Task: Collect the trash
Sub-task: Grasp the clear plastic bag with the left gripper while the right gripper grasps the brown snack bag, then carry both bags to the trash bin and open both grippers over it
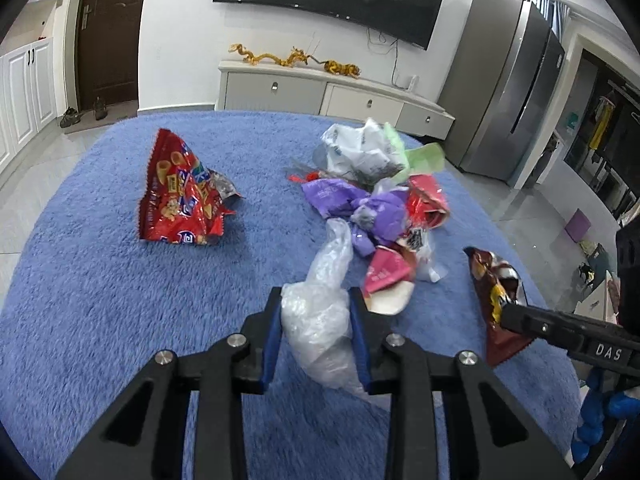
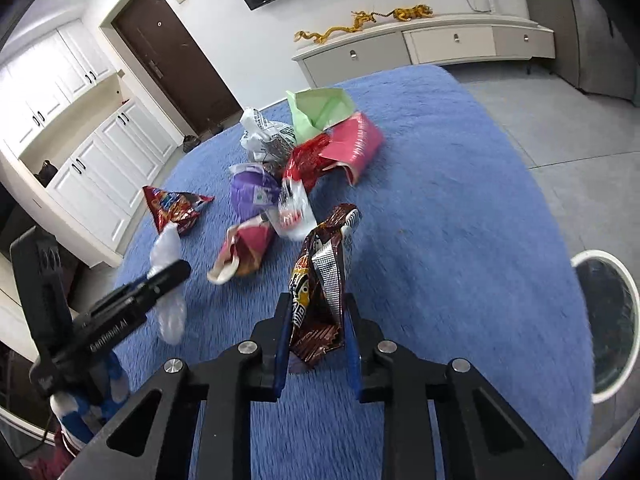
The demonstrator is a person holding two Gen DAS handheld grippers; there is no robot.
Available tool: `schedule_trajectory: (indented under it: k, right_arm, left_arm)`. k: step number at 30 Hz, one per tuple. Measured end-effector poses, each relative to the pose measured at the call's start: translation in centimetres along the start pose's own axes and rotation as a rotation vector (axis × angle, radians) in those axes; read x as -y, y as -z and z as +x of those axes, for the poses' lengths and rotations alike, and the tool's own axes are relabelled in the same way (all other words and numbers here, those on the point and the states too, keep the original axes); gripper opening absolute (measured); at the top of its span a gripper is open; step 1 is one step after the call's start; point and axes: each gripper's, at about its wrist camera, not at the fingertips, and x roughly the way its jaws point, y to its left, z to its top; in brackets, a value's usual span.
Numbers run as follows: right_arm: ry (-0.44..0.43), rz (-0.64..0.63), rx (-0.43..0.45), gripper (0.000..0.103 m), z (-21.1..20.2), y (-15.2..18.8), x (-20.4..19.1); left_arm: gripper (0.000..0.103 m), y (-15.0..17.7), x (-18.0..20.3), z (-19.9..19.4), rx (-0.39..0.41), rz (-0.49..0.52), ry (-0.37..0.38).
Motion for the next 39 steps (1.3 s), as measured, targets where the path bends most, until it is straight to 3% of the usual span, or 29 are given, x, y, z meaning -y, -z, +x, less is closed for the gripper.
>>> schedule_trajectory:
  k: [11,19,29,39]
  right_arm:
    - [0.031,-0.037,0.096,0.022,-5.7,2.1,-1.9]
    - [0.04,-0.029,0.167,0.022,-9.4,3.0,-0.8]
    - [0.06,0.051,0.238,0.022,-12.7,4.0,3.7]
    - [0.107,0.182,0.292,0.022,-14.6,5.1,10.3]
  left_arm:
    - [0.029,0.8,4.6,-6.4,0.112,0.088,-0.014]
    - [0.029,0.8,8.4,-9.0,0.159,0.175,-0.016]
    - [0.029,0.5,14.3,-9.1,0.167,0.306,-0.008]
    - [0.029,0.1,20.2,-6.2,0.128,0.43,0.026]
